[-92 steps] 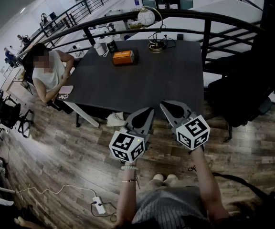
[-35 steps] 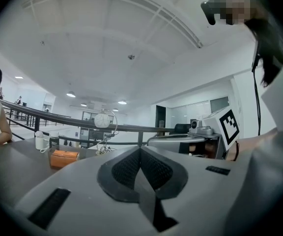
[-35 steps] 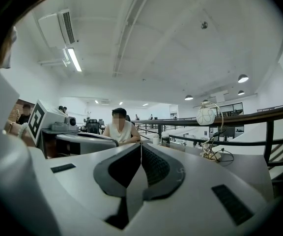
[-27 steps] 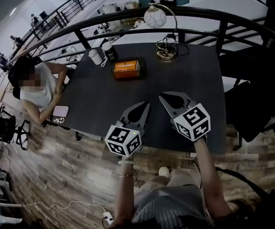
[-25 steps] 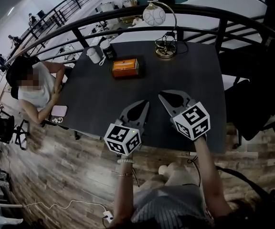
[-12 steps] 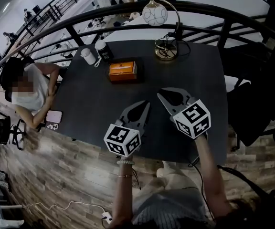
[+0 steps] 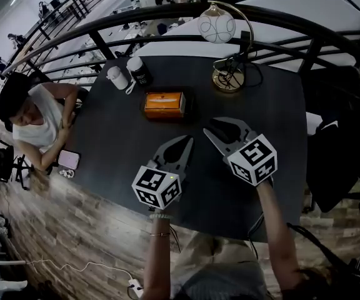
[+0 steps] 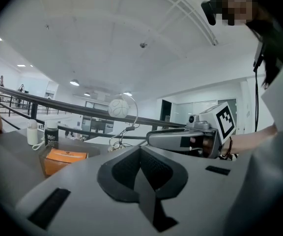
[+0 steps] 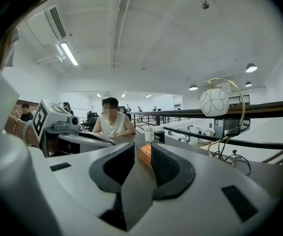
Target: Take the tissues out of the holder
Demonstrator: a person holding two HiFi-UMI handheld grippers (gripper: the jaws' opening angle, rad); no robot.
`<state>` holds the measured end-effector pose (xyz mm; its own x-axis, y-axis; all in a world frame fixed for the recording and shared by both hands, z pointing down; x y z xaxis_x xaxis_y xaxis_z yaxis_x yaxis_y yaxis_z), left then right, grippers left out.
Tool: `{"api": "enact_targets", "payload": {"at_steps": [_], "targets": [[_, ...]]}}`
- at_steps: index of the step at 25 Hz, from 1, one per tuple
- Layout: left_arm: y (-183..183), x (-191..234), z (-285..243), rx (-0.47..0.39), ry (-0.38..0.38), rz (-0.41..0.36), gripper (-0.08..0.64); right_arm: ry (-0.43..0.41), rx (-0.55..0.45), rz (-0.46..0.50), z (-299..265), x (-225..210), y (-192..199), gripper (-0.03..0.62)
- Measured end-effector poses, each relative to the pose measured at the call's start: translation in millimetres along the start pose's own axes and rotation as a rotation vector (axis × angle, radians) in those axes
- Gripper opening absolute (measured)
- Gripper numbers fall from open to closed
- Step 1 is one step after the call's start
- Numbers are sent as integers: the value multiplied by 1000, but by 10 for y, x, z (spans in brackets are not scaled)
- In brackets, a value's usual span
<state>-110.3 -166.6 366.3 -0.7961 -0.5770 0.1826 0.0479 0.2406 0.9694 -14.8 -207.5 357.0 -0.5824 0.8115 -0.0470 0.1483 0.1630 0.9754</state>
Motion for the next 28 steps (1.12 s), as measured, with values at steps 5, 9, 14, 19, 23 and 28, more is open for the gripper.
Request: {"api": "enact_targets", "payload": {"at_steps": [5,9,14,19,23,28], "targets": [[48,356,-25,22,-13,27,8,-20,37,28,-394,-74,-4,98],[79,666,-86,30,-4,44,8,-11,54,53,-723,-195,-52,103],[150,947,-95,58,4,51,8,-14,79,70,-1005,-256,-37,104],[186,1170,-125,71,-25,81,8,-61,127,122,-1341,-323,-78,104],[193,1345,-184,79,-35,97,8,-102,173,172,-1673,-354,-95,104],[178,1534,-259,90,-43,101,8,-147,241,211,-2046,-426,-52,104]]}}
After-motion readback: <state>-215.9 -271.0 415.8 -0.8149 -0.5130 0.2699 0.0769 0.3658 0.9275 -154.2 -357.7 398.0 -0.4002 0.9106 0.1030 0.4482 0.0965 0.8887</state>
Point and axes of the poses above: the fingertips, and each gripper's own axes: z backward along the fingers, x to its left, y out of its underside, the point moved 4 cm from there along z, backward along the fingers, and after that the axes turned 3 degrees about y, right-handed, at the moved point
